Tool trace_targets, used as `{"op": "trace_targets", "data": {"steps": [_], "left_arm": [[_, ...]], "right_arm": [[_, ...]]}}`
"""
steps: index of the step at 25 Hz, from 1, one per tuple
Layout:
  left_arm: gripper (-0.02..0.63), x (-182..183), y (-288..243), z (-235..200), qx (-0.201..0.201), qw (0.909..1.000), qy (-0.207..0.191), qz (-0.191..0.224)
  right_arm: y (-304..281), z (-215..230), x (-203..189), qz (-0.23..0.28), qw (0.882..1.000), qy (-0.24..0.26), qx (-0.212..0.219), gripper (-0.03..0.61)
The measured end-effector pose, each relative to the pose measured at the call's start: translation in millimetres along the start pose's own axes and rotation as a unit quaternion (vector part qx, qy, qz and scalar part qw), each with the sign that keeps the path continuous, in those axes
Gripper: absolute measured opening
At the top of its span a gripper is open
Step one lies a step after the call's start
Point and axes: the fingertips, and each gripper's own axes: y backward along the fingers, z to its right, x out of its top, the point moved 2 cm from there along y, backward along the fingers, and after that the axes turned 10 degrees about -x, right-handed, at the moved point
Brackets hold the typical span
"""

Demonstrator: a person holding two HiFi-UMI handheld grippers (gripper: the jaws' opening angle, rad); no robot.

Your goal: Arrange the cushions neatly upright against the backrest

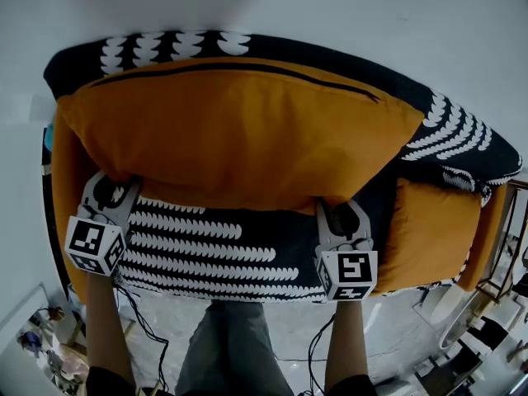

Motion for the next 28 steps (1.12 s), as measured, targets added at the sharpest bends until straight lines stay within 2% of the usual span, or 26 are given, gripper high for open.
{"op": "trace_targets", "data": {"steps": [10, 15, 22, 28], "left_arm": [[0.266, -9, 3, -11, 0.028, 0.9991, 0.03, 0.008], [0.284, -17, 10, -8, 0.032, 0.9978, 0.057, 0.009], [0.288, -14, 35, 3, 0.031, 0.9978, 0.057, 0.015], [0.237, 12, 65, 26, 0.03, 0.9974, 0.044, 0.049]], "right_arm": [[-2, 13, -12, -0.01, 1.0, -0.012, -0.014, 0.221], [8, 17, -11, -0.006, 1.0, -0.013, -0.024, 0.23], [40, 26, -14, -0.005, 0.998, -0.045, -0.049, 0.197], [76, 24, 1, 0.026, 0.995, -0.07, -0.07, 0.093]]}}
